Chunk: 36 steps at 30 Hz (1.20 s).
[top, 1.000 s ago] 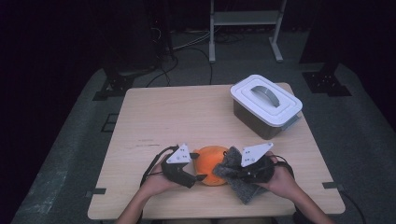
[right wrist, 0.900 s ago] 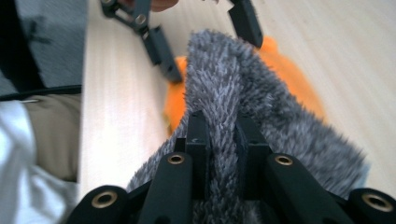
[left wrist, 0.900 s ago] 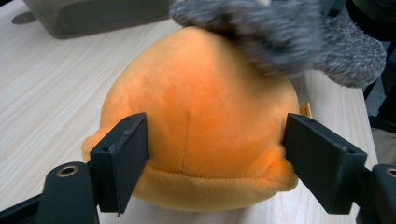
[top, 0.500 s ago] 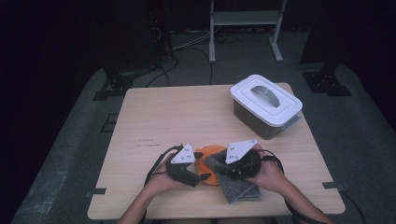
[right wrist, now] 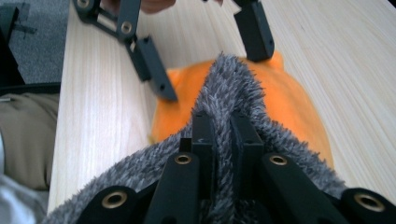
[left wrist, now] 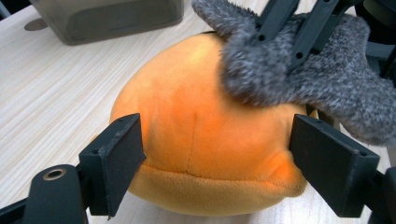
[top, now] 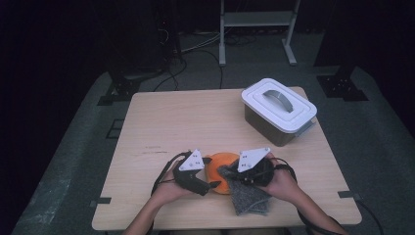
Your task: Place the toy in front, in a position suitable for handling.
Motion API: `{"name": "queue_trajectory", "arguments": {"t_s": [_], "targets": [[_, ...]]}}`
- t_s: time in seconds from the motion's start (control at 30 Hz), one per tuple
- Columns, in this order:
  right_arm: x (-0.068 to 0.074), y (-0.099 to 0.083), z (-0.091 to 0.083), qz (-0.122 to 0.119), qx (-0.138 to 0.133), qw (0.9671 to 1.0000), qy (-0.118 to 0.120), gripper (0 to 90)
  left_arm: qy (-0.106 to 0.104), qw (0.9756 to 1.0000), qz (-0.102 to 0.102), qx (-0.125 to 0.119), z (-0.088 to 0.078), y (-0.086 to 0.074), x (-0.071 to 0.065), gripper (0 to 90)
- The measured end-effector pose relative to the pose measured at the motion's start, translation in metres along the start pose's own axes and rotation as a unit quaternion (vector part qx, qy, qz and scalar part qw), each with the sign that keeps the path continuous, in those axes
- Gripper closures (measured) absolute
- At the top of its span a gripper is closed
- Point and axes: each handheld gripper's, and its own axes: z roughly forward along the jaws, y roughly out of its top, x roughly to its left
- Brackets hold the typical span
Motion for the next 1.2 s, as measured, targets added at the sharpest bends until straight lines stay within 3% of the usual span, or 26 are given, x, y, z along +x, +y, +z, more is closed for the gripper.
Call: {"name": "queue_trajectory", "arguments": {"t_s": [0.23,0.33,0.43,0.53,0.6,0.67,0.87,1.0,1.07,1.17,1.2], "targets": [[-0.008,-0.015,-0.02,0.015,0.02,0.9996,-0.01,81.8,-0.009,1.0,0.0,0.001,0.002,-0.001,0.001,20.7],[-0.013,-0.003,-0.029,0.011,0.007,0.9999,-0.002,81.9,-0.011,0.9999,0.012,0.001,0.004,0.0,-0.002,20.8],[-0.015,0.009,-0.027,0.0,0.003,1.0,0.005,81.8,-0.015,0.9995,0.026,0.0,0.005,0.002,-0.006,20.8],[-0.02,0.025,-0.012,-0.008,0.008,0.9997,0.023,81.7,-0.017,0.9993,0.033,0.001,0.005,0.001,-0.008,20.9],[-0.023,0.025,-0.007,-0.007,0.013,0.9995,0.028,81.6,-0.016,0.9993,0.033,0.001,0.004,0.0,-0.007,20.8],[-0.027,0.018,0.004,0.008,0.016,0.999,0.042,81.8,-0.015,0.9995,0.026,0.0,0.004,-0.001,-0.005,19.1],[-0.026,0.003,-0.004,0.032,0.003,0.9984,0.046,81.8,-0.006,0.9999,0.005,-0.015,0.0,0.001,-0.001,14.2],[-0.024,-0.003,-0.009,0.034,0.011,0.9983,0.046,81.8,-0.005,1.0,-0.002,-0.008,0.003,0.002,-0.001,15.5],[-0.023,-0.003,-0.011,0.03,0.018,0.9985,0.043,81.8,-0.011,0.9999,0.003,-0.01,0.004,0.002,-0.002,20.5],[-0.021,0.005,-0.015,0.017,0.02,0.9988,0.042,81.9,-0.011,0.9999,0.008,-0.009,0.005,0.003,-0.003,22.4],[-0.019,0.015,-0.015,0.006,0.02,0.9989,0.043,81.9,-0.012,0.9998,0.009,-0.009,0.006,0.003,-0.003,22.4]]}}
